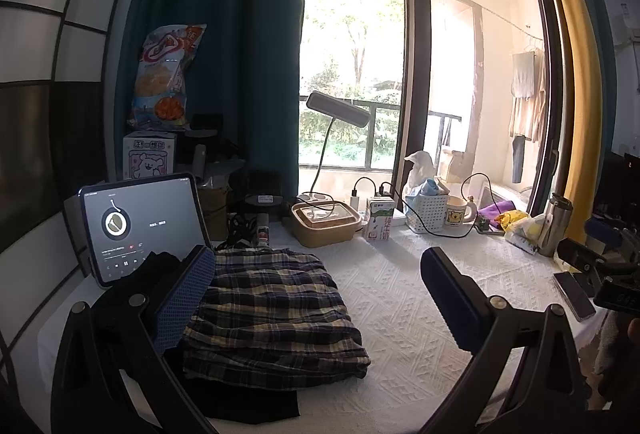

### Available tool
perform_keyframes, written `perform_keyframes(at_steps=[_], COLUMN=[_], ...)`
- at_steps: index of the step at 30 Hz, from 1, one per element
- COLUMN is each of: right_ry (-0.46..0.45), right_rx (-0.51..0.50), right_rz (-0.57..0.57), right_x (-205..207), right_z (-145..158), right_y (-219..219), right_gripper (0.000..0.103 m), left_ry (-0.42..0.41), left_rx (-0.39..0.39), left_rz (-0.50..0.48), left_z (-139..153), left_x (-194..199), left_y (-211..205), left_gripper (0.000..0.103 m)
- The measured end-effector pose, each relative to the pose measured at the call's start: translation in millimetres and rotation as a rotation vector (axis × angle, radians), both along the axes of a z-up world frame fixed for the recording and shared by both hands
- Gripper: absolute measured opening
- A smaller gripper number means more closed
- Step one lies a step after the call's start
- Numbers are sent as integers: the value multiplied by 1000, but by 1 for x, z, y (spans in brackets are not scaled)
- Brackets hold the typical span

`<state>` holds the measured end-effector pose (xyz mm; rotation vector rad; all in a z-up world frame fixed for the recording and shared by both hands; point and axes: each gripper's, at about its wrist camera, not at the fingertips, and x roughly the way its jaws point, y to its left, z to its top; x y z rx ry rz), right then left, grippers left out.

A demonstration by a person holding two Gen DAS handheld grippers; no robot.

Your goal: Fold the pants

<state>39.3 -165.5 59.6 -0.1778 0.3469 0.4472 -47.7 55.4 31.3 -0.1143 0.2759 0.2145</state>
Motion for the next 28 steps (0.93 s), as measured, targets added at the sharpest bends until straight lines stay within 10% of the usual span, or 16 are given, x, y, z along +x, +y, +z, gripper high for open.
perform_keyframes(at_steps=[28], right_ry=[6], right_rx=[1], right_rz=[-7], right_x=[2], right_z=[0], right_y=[-1], right_gripper=[101], left_ry=[6], left_rx=[6], left_rz=[-24], left_z=[-1], left_x=[5], left_y=[-4], left_gripper=[102])
